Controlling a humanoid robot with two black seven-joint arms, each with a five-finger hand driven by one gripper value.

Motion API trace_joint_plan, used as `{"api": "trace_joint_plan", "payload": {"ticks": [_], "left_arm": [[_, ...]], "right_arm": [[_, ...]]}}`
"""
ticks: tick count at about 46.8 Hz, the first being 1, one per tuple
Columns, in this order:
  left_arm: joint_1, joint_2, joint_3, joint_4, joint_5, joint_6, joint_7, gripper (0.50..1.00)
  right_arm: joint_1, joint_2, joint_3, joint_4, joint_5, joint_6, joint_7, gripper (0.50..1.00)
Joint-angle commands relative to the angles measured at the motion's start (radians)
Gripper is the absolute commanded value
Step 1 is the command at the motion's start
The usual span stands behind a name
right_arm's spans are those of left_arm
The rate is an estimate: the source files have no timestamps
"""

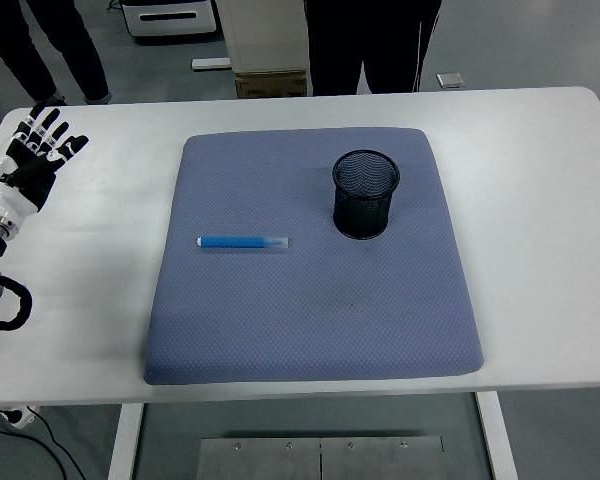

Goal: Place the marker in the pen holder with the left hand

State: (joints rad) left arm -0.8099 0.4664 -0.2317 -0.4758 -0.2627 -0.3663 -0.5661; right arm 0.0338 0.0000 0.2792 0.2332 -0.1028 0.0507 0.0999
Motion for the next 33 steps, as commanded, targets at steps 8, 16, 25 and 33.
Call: {"api": "trace_joint_plan", "payload": {"ticks": [8,16,25,33], "left_arm": [[0.006,0.0,0.0,0.0,0.002,0.0,0.002,1.0],[0.005,0.003,-0.001,-0.001,0.0,-0.002,0.0,1.0],[-0.003,0.003,0.002,0.0,0.005,0.001,-0.012,1.0],[0.011,-0.011,0.002,-0.001,0.005,-0.005,-0.012,1.0]], "right_arm": [[0.0,0.0,0.0,0.0,0.0,0.0,0.0,1.0],[0.001,0.0,0.0,0.0,0.0,0.0,0.0,1.0],[0.0,0.0,0.0,0.0,0.0,0.0,0.0,1.0],[0.0,0.0,0.0,0.0,0.0,0.0,0.0,1.0]]}}
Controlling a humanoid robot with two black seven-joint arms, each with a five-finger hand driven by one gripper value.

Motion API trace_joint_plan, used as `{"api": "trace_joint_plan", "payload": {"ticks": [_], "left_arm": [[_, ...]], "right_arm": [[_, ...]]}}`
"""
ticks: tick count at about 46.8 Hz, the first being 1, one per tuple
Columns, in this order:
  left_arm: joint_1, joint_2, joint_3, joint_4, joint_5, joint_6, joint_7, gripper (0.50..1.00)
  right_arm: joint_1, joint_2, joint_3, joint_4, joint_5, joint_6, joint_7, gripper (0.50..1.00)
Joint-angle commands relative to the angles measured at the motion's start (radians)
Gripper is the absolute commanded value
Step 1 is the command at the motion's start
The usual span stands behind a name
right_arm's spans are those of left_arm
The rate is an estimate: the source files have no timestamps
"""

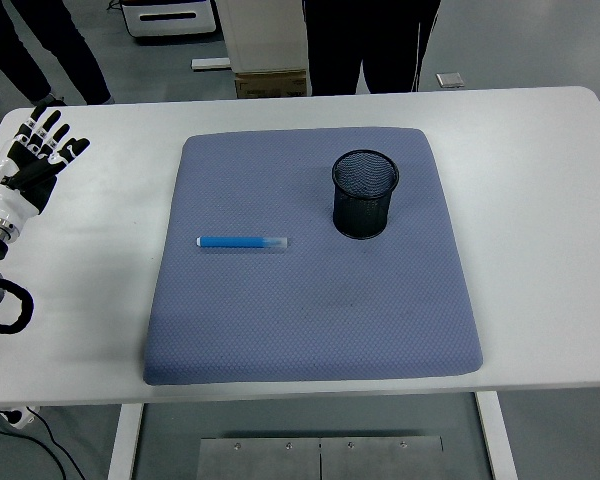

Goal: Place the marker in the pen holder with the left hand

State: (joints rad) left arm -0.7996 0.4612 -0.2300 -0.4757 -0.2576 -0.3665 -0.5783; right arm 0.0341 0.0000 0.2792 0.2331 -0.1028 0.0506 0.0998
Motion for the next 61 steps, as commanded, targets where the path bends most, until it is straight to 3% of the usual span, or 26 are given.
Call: {"api": "trace_joint_plan", "payload": {"ticks": [1,11,24,33,47,52,61], "left_arm": [[-0.003,-0.007,0.0,-0.001,0.0,-0.005,0.0,1.0],[-0.043,-0.003,0.009,0.0,0.037,0.0,0.003,1.0],[-0.131,0.013,0.049,0.0,0.307,0.009,0.015,1.0],[-0.23,0.024,0.224,-0.021,0.371,0.004,0.017,1.0],[-0.438,0.017,0.592,-0.191,0.391,-0.002,0.017,1.0],[-0.484,0.014,0.646,-0.238,0.396,-0.005,0.017,1.0],[-0.546,0.008,0.684,-0.333,0.613,-0.052,0.023,1.0]], "right_arm": [[0.0,0.0,0.0,0.0,0.0,-0.001,0.0,1.0],[0.0,0.0,0.0,0.0,0.0,0.0,0.0,1.0],[0.0,0.0,0.0,0.0,0.0,0.0,0.001,1.0],[0.001,0.0,0.0,0.0,0.0,0.0,0.0,1.0],[0.0,0.0,0.0,0.0,0.0,0.0,0.001,1.0],[0.0,0.0,0.0,0.0,0.0,0.0,0.0,1.0],[0.001,0.0,0.0,0.0,0.0,0.0,0.0,1.0]]}}
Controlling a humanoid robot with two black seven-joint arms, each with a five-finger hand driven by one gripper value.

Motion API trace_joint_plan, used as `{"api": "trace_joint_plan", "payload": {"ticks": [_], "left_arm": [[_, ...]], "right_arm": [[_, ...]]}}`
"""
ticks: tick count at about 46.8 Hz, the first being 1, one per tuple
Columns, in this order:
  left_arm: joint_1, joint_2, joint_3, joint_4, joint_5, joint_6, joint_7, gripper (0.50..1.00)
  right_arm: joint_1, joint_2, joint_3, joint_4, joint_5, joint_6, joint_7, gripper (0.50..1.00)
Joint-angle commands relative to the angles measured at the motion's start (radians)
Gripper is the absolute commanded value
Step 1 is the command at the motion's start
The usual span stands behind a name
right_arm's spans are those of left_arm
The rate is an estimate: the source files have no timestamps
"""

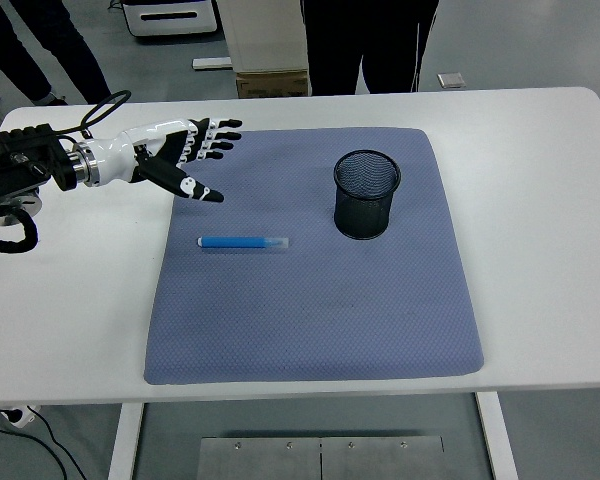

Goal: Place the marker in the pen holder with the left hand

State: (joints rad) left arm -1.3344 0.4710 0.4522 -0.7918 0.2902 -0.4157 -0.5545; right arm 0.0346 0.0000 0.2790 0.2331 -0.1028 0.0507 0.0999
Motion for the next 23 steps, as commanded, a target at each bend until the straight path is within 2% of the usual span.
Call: {"api": "trace_joint_plan", "payload": {"ticks": [1,9,18,23], "left_arm": [[-0.017,-0.002,0.003,-0.021,0.09,-0.003,0.001,1.0],[-0.042,-0.025,0.033,-0.041,0.245,0.0,-0.001,1.0],[-0.091,-0.066,0.118,-0.081,0.305,0.012,0.001,1.0],[-0.101,-0.084,0.143,-0.081,0.316,0.044,0.001,1.0]], "right_arm": [[-0.001,0.0,0.0,0.0,0.0,0.0,0.0,1.0],[0.001,0.0,0.0,0.0,0.0,0.0,0.0,1.0],[-0.001,0.0,0.0,0.0,0.0,0.0,0.0,1.0],[0.001,0.0,0.0,0.0,0.0,0.0,0.0,1.0]]}}
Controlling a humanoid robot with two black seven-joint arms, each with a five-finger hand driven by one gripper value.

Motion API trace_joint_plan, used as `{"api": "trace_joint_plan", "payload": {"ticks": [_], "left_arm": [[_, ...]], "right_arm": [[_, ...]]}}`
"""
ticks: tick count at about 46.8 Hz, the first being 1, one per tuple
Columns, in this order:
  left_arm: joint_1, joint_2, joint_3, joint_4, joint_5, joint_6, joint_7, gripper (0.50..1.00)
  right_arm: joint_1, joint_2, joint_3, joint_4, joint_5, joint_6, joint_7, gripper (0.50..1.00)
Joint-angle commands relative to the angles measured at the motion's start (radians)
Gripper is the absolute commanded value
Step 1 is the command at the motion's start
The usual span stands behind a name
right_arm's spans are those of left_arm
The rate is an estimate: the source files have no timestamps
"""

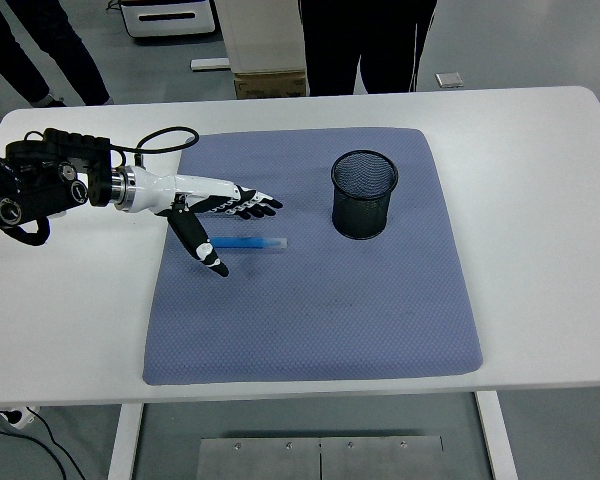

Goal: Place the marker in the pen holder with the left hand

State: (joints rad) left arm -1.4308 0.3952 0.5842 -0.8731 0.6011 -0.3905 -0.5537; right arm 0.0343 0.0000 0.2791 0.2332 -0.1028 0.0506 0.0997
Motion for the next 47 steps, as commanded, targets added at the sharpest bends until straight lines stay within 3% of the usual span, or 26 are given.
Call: {"api": "trace_joint_plan", "payload": {"ticks": [1,11,34,47], "left_arm": [[-0.01,-0.013,0.014,-0.001,0.008,0.024,0.0,1.0],[-0.025,-0.026,0.035,0.0,0.045,0.064,0.0,1.0],[-0.042,-0.049,0.037,0.003,0.19,0.067,0.0,1.0],[-0.04,-0.076,0.048,0.011,0.2,0.087,0.057,1.0]], "right_arm": [[-0.001,0.0,0.0,0.0,0.0,0.0,0.0,1.0],[0.001,0.0,0.0,0.0,0.0,0.0,0.0,1.0],[-0.001,0.0,0.0,0.0,0.0,0.0,0.0,1.0],[-0.001,0.0,0.0,0.0,0.0,0.0,0.0,1.0]]}}
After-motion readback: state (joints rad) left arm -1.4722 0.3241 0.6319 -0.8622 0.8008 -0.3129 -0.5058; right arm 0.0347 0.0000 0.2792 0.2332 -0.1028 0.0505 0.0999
